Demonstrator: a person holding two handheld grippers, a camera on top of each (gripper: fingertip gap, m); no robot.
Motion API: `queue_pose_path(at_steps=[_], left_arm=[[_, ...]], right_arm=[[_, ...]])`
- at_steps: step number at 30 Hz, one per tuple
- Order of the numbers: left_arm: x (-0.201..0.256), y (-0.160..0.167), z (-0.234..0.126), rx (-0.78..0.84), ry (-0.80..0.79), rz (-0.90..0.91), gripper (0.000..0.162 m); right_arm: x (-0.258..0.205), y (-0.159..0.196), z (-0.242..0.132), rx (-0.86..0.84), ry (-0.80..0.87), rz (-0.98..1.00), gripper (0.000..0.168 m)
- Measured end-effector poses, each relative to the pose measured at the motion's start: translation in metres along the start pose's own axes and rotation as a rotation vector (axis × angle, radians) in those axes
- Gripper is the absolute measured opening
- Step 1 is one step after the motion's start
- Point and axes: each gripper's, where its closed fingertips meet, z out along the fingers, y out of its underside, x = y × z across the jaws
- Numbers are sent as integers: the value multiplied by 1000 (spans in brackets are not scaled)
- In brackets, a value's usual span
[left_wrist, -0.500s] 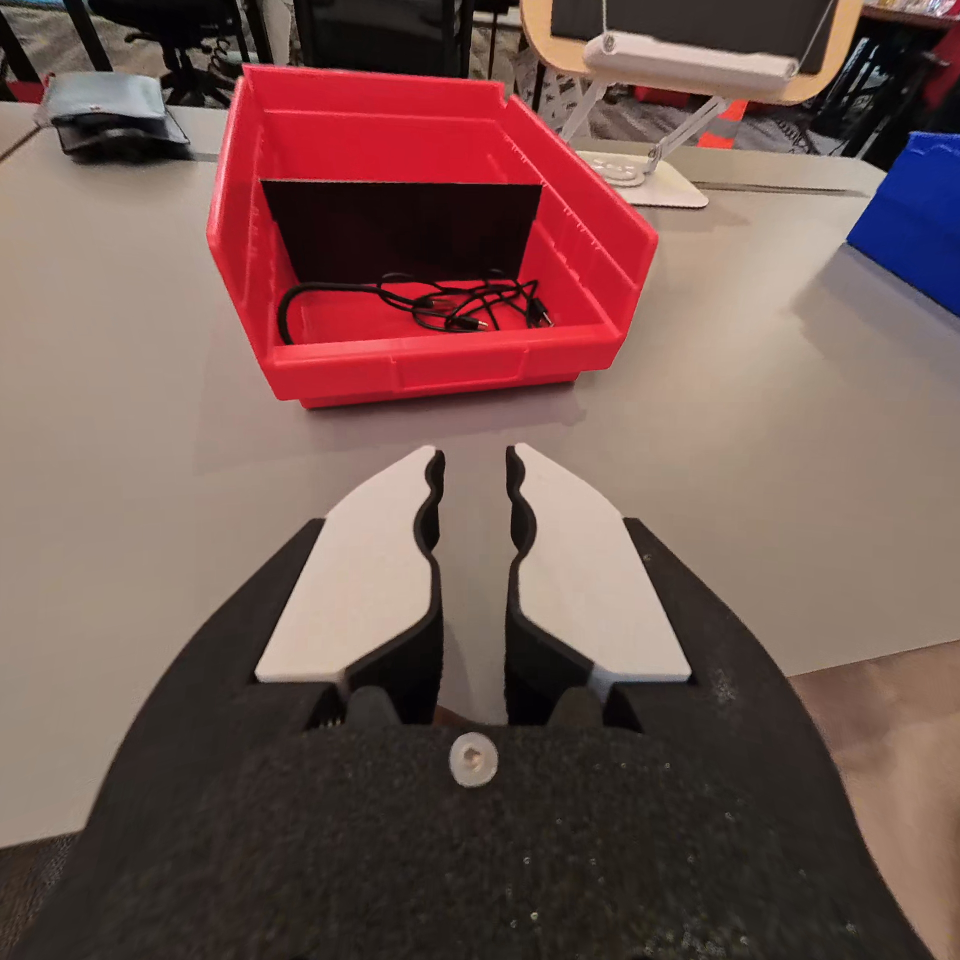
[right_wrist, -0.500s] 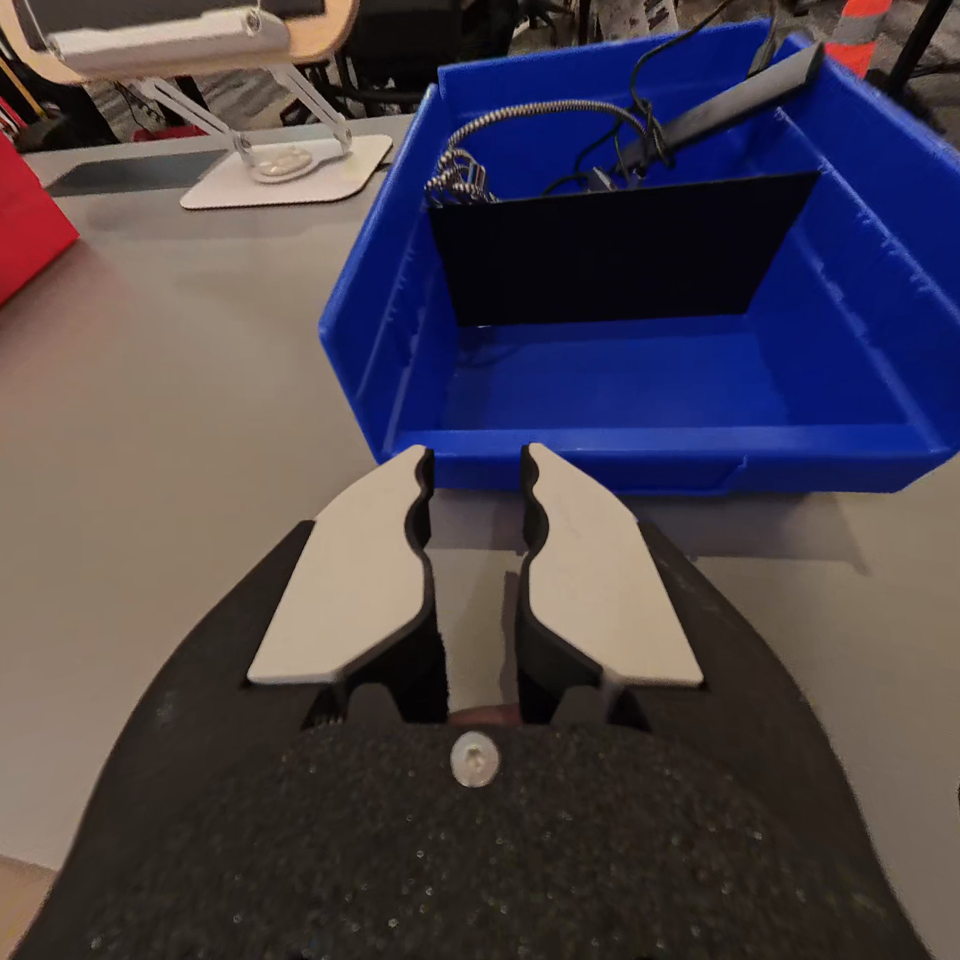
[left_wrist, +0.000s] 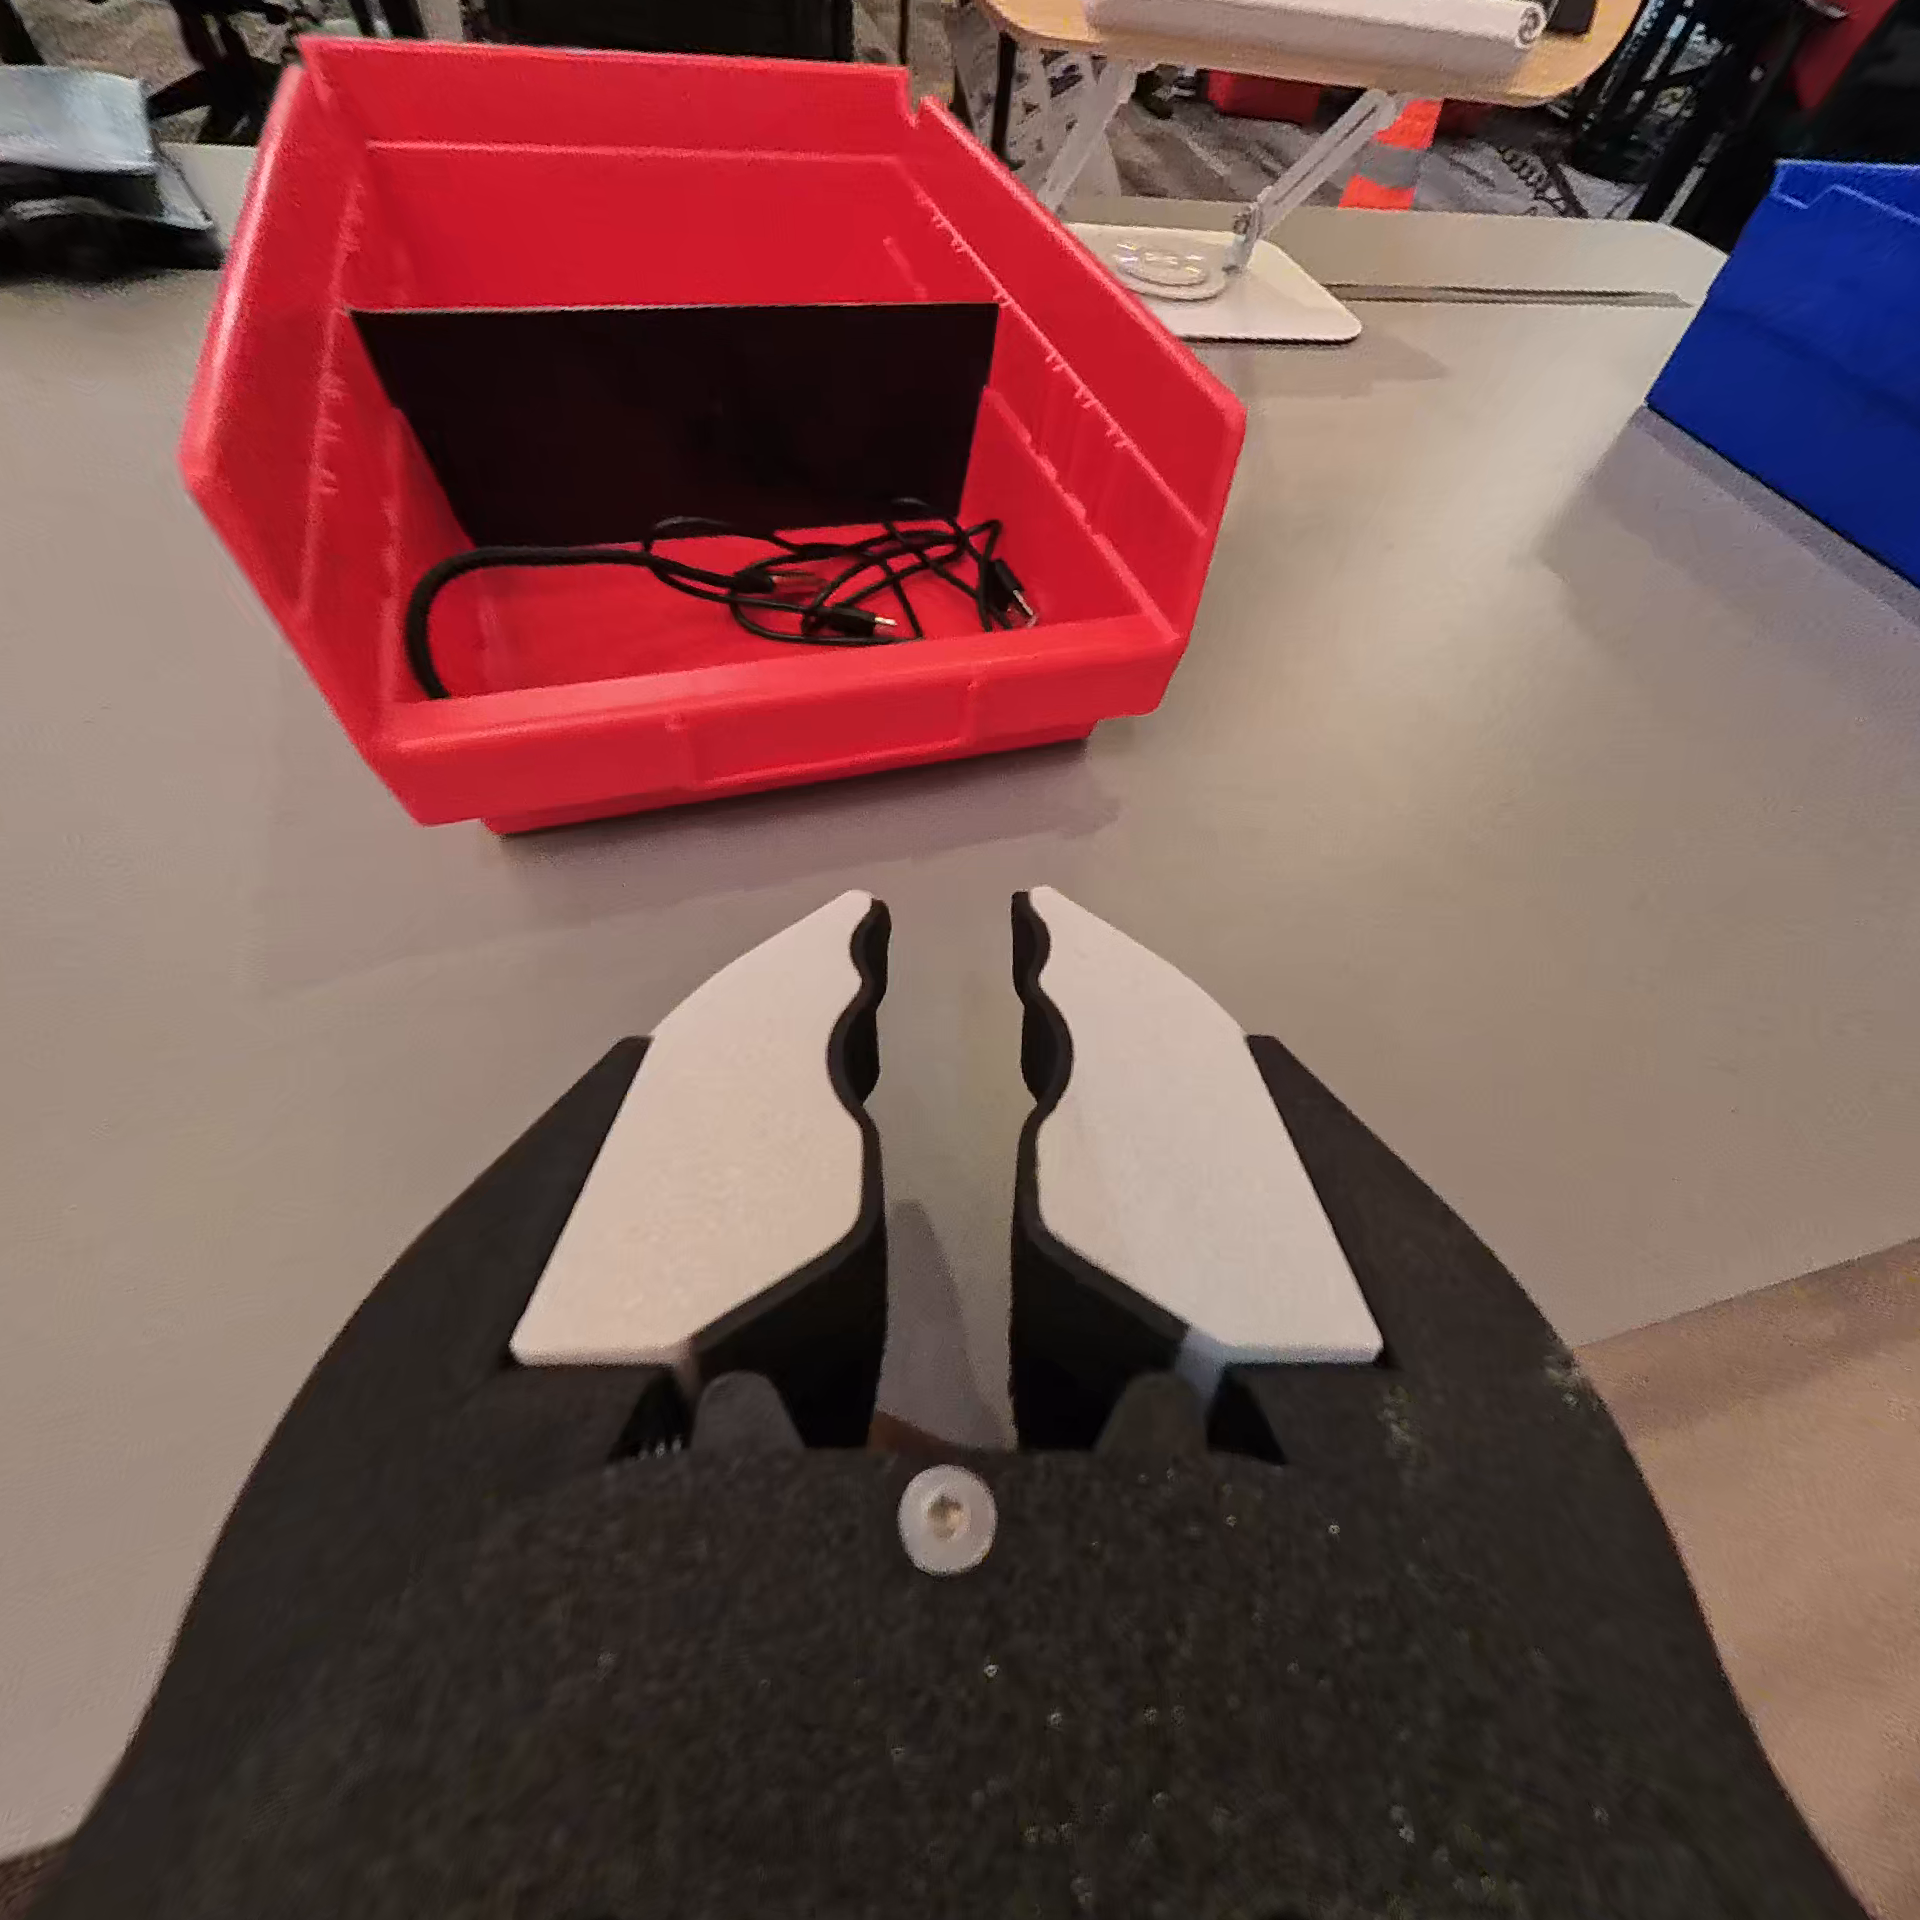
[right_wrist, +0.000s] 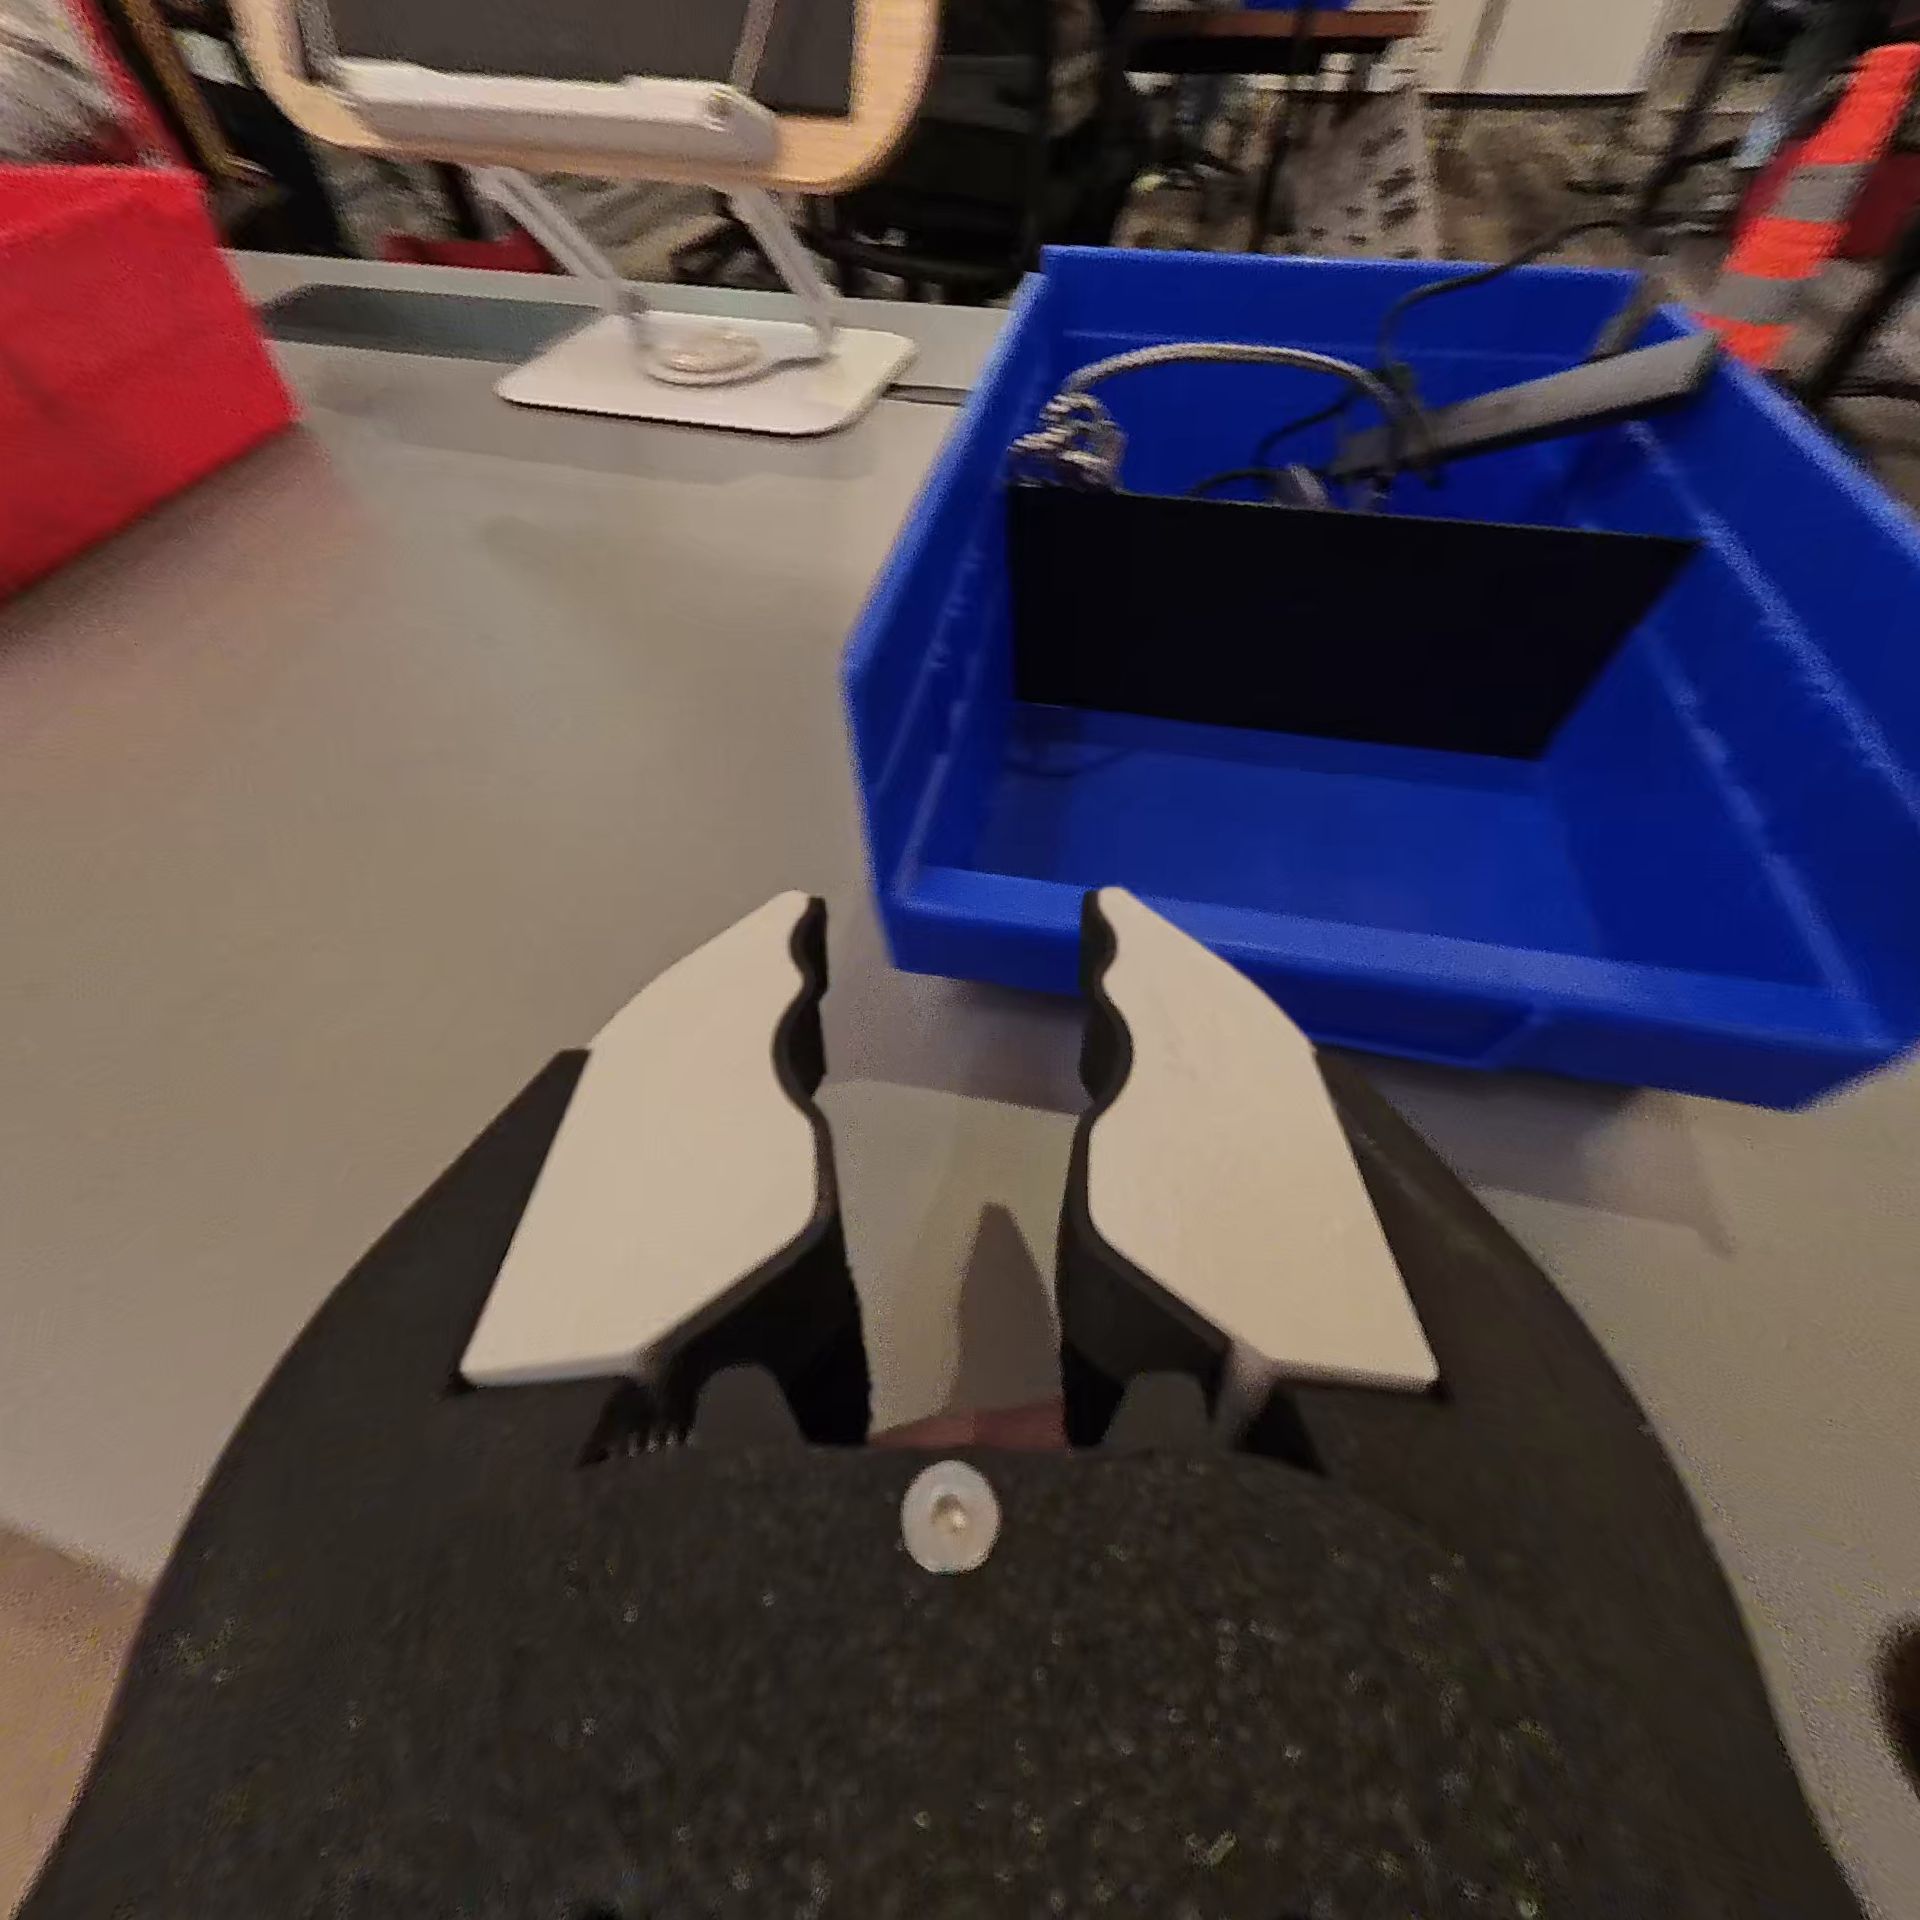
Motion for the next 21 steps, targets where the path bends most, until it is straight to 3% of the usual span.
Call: queue_pose_path(at_steps=[6,7,13,17,21], left_arm=[[18,-2,16,-13,18,118,22],[22,-1,17,-12,24,140,22],[50,0,14,22,69,176,26],[136,-12,27,55,270,206,36],[263,-28,66,21,452,307,47]], right_arm=[[-49,-12,26,7,-229,127,72],[-54,-14,35,-11,-229,132,81],[-95,-22,55,-47,-267,150,93],[-107,-27,40,-30,-291,80,75],[-38,-34,10,43,5,72,72]])
